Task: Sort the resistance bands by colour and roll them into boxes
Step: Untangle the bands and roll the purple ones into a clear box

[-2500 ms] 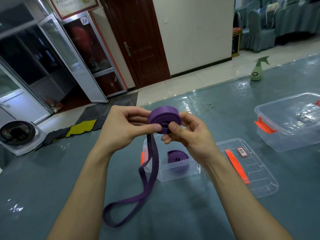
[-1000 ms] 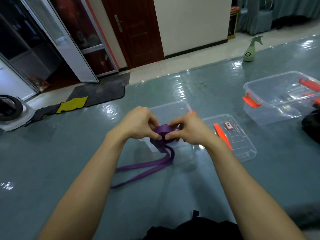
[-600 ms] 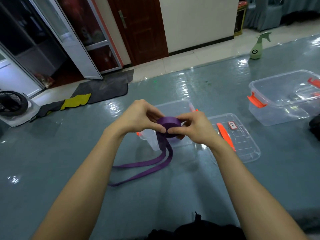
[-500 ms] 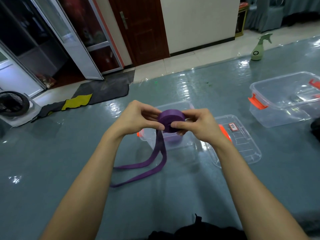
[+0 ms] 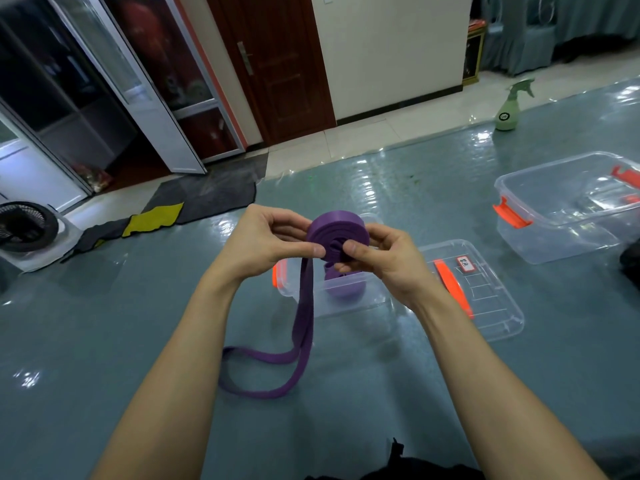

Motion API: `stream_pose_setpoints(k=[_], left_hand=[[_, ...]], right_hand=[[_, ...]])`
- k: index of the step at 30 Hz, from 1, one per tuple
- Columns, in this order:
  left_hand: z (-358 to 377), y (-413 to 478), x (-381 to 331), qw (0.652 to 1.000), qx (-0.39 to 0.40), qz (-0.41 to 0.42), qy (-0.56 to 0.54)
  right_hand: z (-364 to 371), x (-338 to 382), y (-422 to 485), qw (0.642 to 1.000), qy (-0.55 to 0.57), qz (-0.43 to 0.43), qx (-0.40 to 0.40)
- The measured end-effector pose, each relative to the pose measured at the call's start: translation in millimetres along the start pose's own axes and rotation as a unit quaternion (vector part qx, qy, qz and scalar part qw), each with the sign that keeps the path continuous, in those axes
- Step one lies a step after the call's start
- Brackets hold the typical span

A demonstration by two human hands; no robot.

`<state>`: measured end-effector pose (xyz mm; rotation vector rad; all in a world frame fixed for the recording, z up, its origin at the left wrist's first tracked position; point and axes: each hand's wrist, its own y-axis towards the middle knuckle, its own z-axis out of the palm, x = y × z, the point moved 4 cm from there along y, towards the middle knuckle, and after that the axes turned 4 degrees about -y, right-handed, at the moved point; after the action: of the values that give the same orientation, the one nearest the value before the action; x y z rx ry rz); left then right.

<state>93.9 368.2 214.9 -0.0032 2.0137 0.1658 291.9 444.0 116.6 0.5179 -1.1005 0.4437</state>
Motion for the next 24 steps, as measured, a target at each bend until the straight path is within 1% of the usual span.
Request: stream_pose_setpoints(k=[1, 2, 3, 4, 5, 7, 9, 10, 11, 12, 13, 14, 16, 17, 18, 21, 22, 24], left_hand=[[0, 1, 0, 1.0, 0.006, -0.005, 0.018], [0, 1, 0, 0.999, 0.014, -0.008, 0.048], [1, 2, 0, 0.995, 0.024, -0.01, 0.093], [3, 3, -2, 0.987, 0.037, -0.01, 0.154], [6, 5, -4, 0.971, 0.053, -0.005, 0.231], [16, 8, -10, 0.914, 0.09, 0.022, 0.395], [28, 10, -18, 0.859, 0.114, 0.041, 0.498], [33, 11, -21, 0.839, 0.119, 0.052, 0.528], [36, 12, -23, 0.824, 0.122, 0.064, 0.55], [36, 14, -25, 0.817, 0.124, 0.071, 0.559], [33, 16, -24, 0.824, 0.126, 0.069, 0.548], [29, 18, -23, 0.848, 0.127, 0.057, 0.512], [17, 19, -18, 0.912, 0.121, 0.021, 0.392], [10, 18, -14, 0.937, 0.114, 0.008, 0.331], [5, 18, -9, 0.954, 0.106, 0.0, 0.28], [-2, 12, 1, 0.988, 0.086, -0.021, 0.13], [-2, 11, 3, 0.993, 0.078, -0.02, 0.086], [3, 9, 3, 0.999, 0.047, -0.005, 0.024]], right_hand=[[0, 1, -1, 1.0, -0.019, 0.007, 0.013], [0, 3, -2, 0.998, -0.063, 0.014, 0.027], [-1, 6, -2, 0.99, -0.136, 0.018, 0.036], [-3, 9, -3, 0.973, -0.228, 0.024, 0.038], [-4, 12, -4, 0.945, -0.324, 0.03, 0.034], [2, 16, -4, 0.88, -0.473, 0.026, 0.037], [17, 14, -2, 0.833, -0.55, -0.001, 0.054], [24, 13, -1, 0.817, -0.573, -0.016, 0.058], [28, 12, -1, 0.81, -0.583, -0.027, 0.06], [29, 12, 0, 0.814, -0.577, -0.033, 0.058], [27, 12, 2, 0.827, -0.559, -0.032, 0.052], [23, 13, 3, 0.845, -0.532, -0.028, 0.043], [13, 16, 4, 0.881, -0.473, -0.016, 0.027], [8, 17, 3, 0.895, -0.445, -0.014, 0.02], [5, 20, 3, 0.911, -0.412, -0.014, 0.014], [-5, 27, 6, 0.965, -0.263, -0.024, -0.002], [-7, 29, 7, 0.977, -0.209, -0.028, -0.008], [-8, 30, 10, 0.99, -0.137, -0.034, -0.012]])
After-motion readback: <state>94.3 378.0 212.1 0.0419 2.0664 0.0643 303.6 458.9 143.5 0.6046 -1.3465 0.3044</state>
